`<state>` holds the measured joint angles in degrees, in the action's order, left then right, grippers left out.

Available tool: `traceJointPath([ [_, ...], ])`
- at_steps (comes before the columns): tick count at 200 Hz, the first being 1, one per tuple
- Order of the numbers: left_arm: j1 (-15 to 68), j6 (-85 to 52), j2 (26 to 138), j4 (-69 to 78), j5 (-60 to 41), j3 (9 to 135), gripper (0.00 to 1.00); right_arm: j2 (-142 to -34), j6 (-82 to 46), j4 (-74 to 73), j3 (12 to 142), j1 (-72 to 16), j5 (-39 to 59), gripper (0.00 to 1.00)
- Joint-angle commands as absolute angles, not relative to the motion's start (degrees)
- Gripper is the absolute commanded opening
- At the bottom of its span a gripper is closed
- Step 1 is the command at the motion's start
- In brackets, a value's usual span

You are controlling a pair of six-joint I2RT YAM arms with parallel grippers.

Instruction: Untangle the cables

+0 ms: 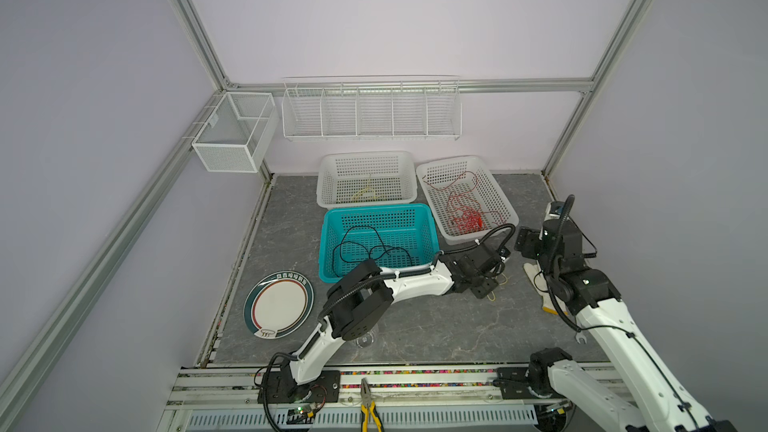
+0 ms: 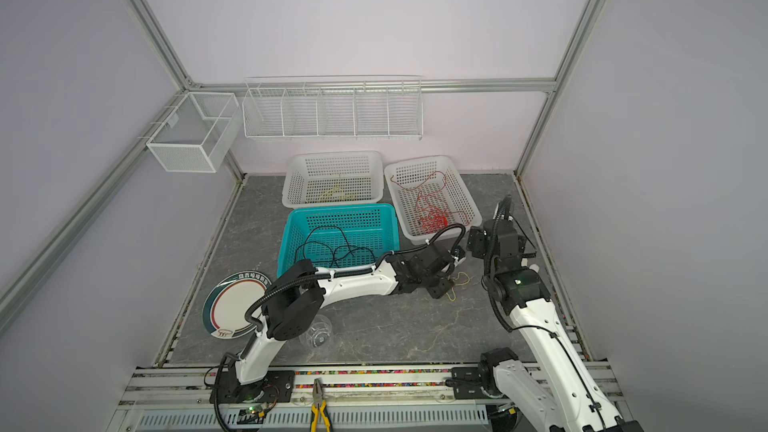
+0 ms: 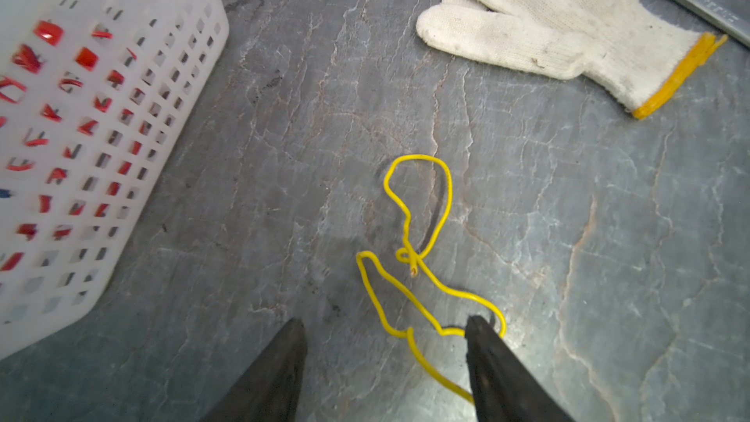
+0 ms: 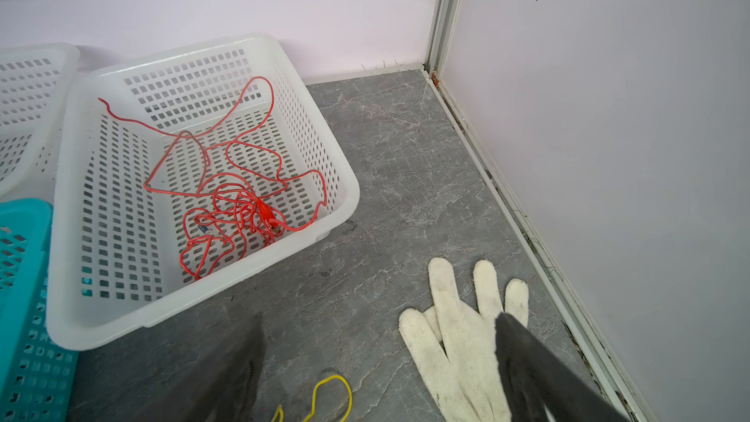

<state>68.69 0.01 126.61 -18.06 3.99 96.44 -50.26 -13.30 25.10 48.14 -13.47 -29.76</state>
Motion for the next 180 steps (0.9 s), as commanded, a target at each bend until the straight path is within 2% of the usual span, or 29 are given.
traceJointPath([
  [1, 69.27, -1.91, 128.71, -22.49, 3.05, 98.53, 0.59, -50.01, -13.96, 24.79, 46.93, -13.07, -30.11, 0.89],
  [51, 69.29, -2.73, 129.90, -24.48, 3.43, 99.53, 0.43, -49.14, -13.92, 24.44, 46.59, -13.00, -29.46, 0.89],
  [108, 69.33, -2.59, 130.06, -25.19, 3.66, 99.50, 0.00, -47.51, -14.27, 23.60, 45.76, -13.02, -28.57, 0.89],
  [180, 69.28, -3.65, 129.07, -26.97, 5.25, 100.52, 0.00, -46.45, -14.67, 23.46, 45.00, -13.01, -28.24, 0.89],
])
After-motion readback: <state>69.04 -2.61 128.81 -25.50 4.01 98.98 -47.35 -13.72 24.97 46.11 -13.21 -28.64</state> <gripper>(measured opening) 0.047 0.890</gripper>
